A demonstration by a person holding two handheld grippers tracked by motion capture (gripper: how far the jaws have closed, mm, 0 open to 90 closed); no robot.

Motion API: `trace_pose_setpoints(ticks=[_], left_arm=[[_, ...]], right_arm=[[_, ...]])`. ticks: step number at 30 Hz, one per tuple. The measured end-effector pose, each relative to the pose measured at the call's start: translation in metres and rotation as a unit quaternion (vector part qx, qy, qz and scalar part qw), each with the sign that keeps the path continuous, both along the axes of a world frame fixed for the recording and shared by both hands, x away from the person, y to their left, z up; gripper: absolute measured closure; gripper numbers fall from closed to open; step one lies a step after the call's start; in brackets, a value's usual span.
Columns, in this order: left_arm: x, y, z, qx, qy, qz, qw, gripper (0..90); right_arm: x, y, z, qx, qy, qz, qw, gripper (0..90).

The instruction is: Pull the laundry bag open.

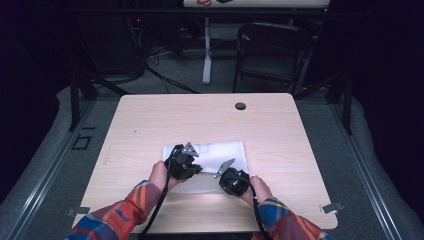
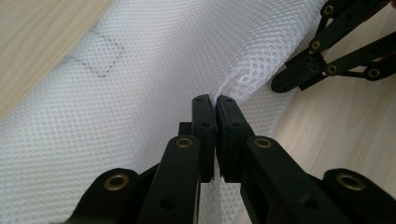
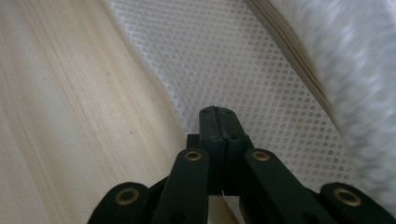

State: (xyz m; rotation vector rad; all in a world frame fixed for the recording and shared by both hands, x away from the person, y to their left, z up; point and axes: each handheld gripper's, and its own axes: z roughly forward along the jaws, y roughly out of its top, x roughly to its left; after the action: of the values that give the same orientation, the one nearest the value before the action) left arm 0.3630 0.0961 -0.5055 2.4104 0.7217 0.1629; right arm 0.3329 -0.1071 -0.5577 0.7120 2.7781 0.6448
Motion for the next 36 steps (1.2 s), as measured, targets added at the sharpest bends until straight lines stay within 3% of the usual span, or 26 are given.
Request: trace_pose_setpoints(ticks=[11, 36], left_arm=[[0.007, 0.001, 0.008, -0.007, -0.007, 0.010, 0.9999, 87.1], [0.028, 0.001, 0.033, 0.011, -0.034, 0.020, 0.9992, 87.2]], right_arm=[[-0.001, 0.000, 0.001, -0.004, 0.008, 0.000, 1.0000, 90.0], [-0.003, -0.001, 0.001, 0.004, 0.018, 0.004, 0.9998, 90.0]])
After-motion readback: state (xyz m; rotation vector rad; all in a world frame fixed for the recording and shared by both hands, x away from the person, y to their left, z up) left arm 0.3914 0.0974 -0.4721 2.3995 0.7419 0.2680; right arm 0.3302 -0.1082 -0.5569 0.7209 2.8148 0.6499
